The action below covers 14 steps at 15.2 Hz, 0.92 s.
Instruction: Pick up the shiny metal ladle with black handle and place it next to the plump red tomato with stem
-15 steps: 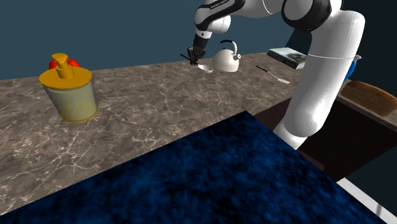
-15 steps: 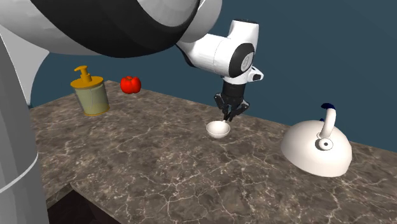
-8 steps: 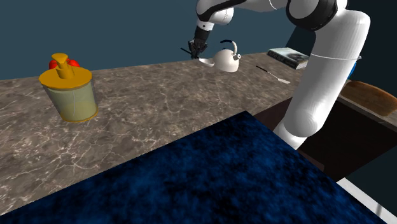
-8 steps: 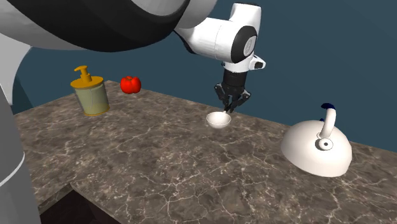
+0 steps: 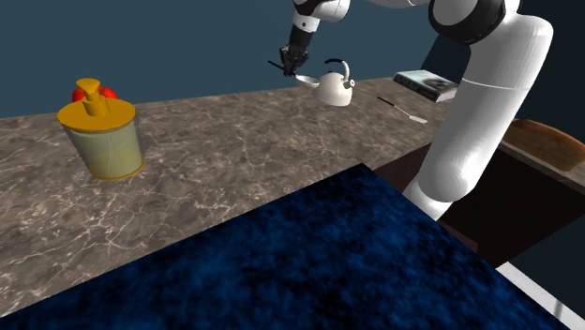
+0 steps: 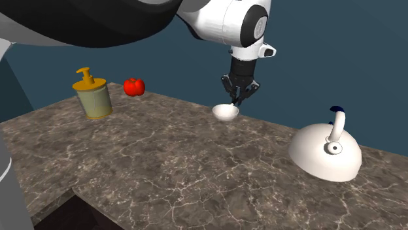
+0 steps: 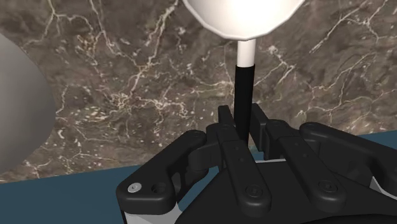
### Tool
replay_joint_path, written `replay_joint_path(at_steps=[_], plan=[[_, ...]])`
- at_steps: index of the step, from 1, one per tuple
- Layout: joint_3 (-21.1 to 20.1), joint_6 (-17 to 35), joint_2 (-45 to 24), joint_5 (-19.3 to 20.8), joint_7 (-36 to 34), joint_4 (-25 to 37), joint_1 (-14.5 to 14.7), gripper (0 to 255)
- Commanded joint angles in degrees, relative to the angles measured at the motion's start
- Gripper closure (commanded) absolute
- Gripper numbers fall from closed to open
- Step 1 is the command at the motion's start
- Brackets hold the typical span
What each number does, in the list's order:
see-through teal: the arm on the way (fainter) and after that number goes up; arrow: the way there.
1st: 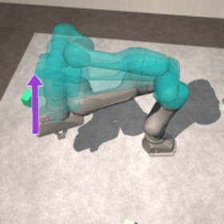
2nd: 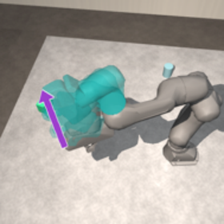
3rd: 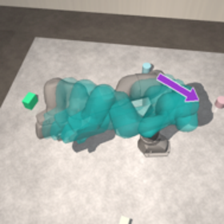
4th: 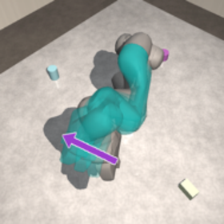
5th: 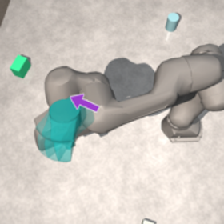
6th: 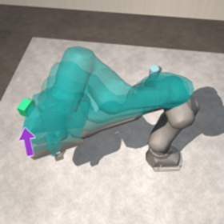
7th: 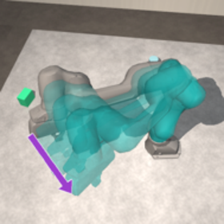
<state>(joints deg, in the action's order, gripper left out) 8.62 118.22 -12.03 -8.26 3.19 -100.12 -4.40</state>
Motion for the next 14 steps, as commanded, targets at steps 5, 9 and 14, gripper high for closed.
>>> replay_joint_path(at_steps=[5,9,14], plan=[[0.1,-4.2,0.6,0.4,-0.6,3.7,0.0,255],[-1.3,-3.7,1.6,1.2,-4.6,2.6,2.4,255],[-3.7,-2.9,2.1,2.6,-11.3,1.8,6.3,255]])
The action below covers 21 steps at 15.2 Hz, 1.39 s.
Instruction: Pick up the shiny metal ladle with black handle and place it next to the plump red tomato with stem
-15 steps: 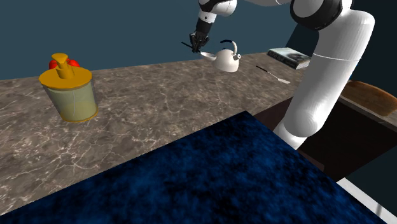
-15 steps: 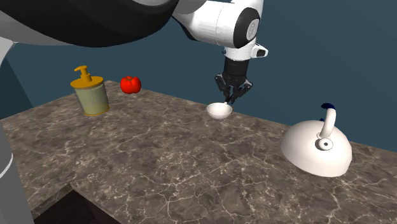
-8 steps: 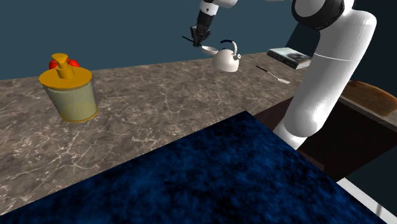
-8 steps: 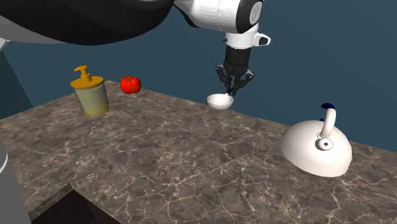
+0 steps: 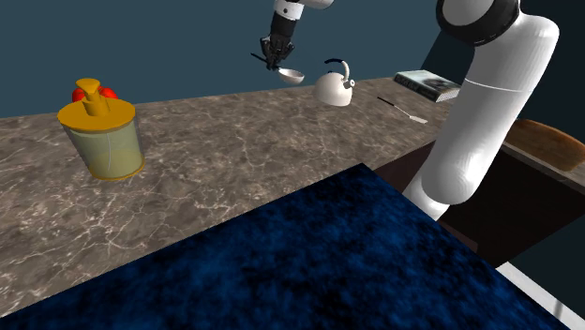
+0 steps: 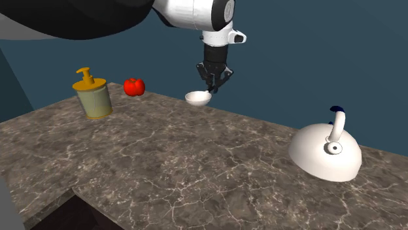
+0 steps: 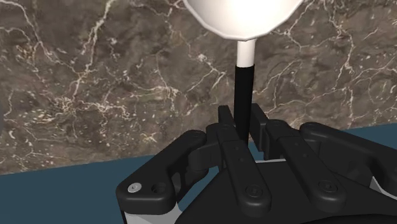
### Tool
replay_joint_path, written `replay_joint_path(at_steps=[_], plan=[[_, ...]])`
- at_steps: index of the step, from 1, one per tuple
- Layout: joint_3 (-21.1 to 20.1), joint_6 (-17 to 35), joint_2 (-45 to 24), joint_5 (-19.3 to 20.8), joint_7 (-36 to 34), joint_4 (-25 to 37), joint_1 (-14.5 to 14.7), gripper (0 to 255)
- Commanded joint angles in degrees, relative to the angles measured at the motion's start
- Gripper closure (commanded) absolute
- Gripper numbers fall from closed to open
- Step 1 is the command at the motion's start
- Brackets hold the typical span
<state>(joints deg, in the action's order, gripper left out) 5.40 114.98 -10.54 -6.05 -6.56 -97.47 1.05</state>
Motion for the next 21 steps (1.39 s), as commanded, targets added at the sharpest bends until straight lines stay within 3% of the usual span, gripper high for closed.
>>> replay_joint_path(at_steps=[1,11,21], plan=[[-1.0,0.5,0.6,0.6,-2.9,-0.8,1.7,255],[-5.6,0.1,-2.8,3.3,-16.1,3.7,9.3,255],[-9.0,-3.4,-11.7,6.5,-28.4,16.5,17.5,255]])
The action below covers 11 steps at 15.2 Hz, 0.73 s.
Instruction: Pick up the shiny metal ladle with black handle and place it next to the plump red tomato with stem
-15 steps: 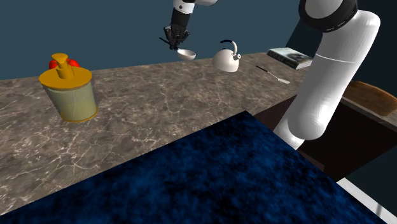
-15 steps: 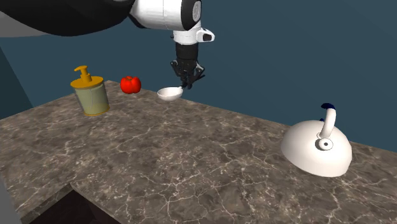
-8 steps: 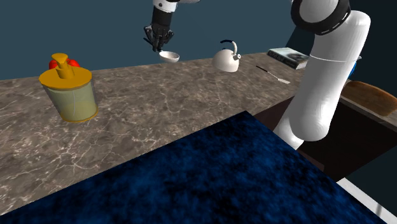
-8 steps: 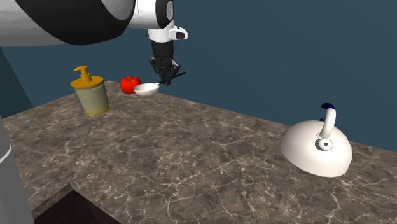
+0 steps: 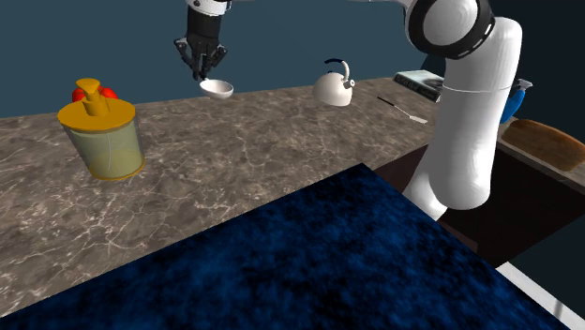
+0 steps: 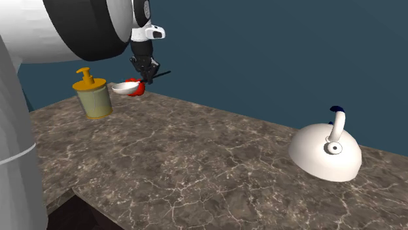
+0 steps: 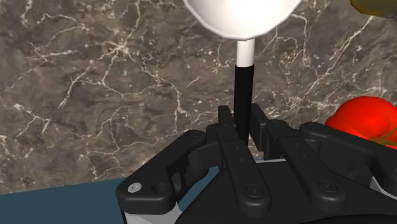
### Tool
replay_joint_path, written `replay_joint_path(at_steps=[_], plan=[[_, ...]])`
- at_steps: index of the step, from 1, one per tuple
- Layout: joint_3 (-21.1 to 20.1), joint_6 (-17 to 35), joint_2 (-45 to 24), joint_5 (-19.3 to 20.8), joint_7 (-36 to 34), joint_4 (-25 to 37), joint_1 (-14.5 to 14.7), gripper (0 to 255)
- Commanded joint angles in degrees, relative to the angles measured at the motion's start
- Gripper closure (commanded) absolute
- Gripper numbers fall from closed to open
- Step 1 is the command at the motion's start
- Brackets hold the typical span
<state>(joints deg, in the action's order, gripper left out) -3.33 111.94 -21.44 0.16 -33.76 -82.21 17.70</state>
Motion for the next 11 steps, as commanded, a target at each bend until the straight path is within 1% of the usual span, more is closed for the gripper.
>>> replay_joint_path(at_steps=[1,4,7,11], plan=[[-0.5,-1.0,-2.1,0.7,-2.4,3.1,1.7,255],[-1.1,-3.2,-6.3,1.7,-5.6,9.6,4.3,255],[-1.5,-6.4,-11.6,2.7,-8.7,18.1,7.2,255],[-1.5,-3.1,-11.3,2.7,-8.7,14.4,7.1,255]])
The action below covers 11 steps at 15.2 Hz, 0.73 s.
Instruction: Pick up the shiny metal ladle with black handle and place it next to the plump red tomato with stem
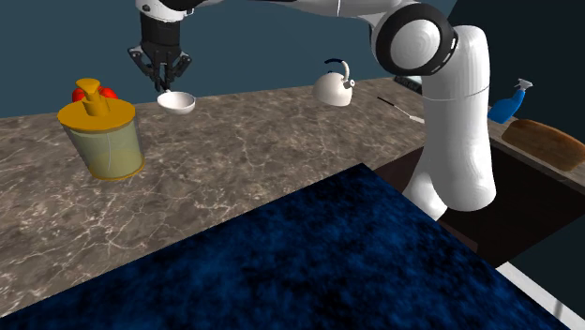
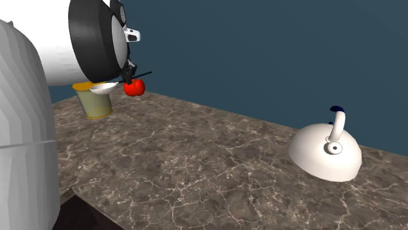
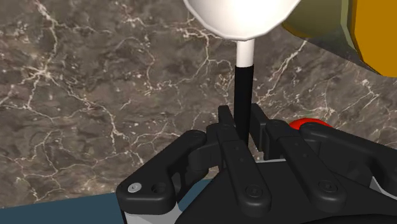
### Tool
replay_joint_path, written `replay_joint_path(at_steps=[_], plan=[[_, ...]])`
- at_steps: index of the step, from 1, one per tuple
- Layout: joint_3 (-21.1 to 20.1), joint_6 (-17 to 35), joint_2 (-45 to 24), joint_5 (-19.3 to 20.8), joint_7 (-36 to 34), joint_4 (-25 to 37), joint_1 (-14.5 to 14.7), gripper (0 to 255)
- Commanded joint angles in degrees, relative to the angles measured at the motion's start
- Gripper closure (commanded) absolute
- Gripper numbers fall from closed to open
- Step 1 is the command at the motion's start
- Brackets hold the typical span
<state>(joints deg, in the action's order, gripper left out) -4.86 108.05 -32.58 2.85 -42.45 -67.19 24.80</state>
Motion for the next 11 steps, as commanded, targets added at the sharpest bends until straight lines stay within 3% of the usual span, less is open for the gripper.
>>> replay_joint_path(at_steps=[1,11], plan=[[0.0,1.6,-0.1,0.0,0.0,-1.4,0.0,255],[0.1,8.9,-0.8,0.2,-0.2,-8.1,-0.2,255]])
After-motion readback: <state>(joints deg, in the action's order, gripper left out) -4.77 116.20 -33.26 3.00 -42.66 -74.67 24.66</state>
